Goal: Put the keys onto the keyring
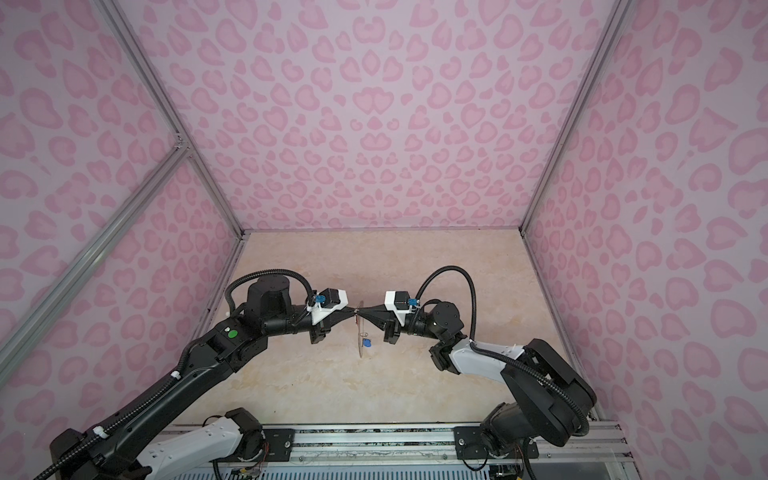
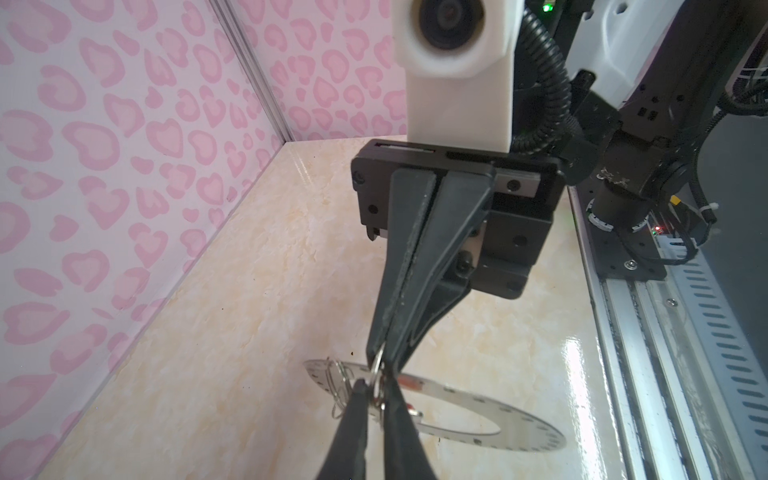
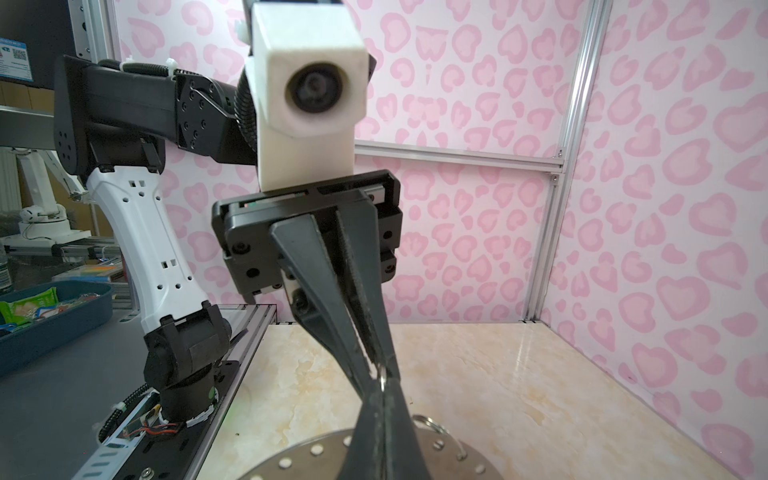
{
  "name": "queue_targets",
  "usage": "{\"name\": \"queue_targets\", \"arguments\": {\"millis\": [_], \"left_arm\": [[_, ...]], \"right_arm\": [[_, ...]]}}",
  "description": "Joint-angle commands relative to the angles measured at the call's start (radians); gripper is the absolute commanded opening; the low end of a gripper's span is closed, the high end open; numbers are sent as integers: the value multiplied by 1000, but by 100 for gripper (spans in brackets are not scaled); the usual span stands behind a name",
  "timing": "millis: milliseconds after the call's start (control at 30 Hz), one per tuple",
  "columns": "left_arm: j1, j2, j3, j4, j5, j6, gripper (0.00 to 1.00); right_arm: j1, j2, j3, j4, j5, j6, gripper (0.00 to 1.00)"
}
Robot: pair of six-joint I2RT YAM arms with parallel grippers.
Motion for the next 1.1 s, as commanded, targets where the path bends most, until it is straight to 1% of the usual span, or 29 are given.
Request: {"name": "queue_targets", "arguments": {"millis": [0, 133, 200, 300, 367, 400, 467, 533, 600, 667, 800, 967, 1067], "left_arm": [[0, 4, 12, 4, 25, 19, 8], [0, 5, 10, -2, 28, 28, 3], [0, 2, 13, -5, 28, 33, 3], [-2, 1, 31, -46, -5, 59, 3], [-4, 0, 54, -96, -65, 84, 3], [-11, 3, 71, -129, -106, 100, 3], [-23, 11, 104, -187, -174, 126, 3], [-35, 28, 141, -243, -233, 141, 3], [-45, 45, 172, -283, -271, 146, 3], [-56, 61, 196, -308, -297, 144, 3], [-78, 94, 242, -343, -326, 129, 3], [-94, 125, 298, -386, -314, 108, 3], [-103, 132, 310, -400, -312, 105, 3]], "right_arm": [[5, 2, 7, 35, -6, -2, 0], [4, 1, 10, 28, -4, -2, 0], [5, 0, 7, 23, 10, -3, 0], [0, -21, -4, -17, 49, -22, 18], [-4, -55, -12, -91, 97, -62, 26], [-5, -80, -13, -151, 129, -96, 28], [-1, -134, -1, -306, 184, -184, 29], [11, -191, 37, -518, 247, -305, 30], [27, -237, 81, -693, 298, -408, 29], [37, -264, 103, -778, 346, -461, 29], [54, -292, 95, -774, 370, -476, 29], [122, -279, 88, -766, 417, -541, 28], [142, -269, 85, -732, 431, -546, 27]]}}
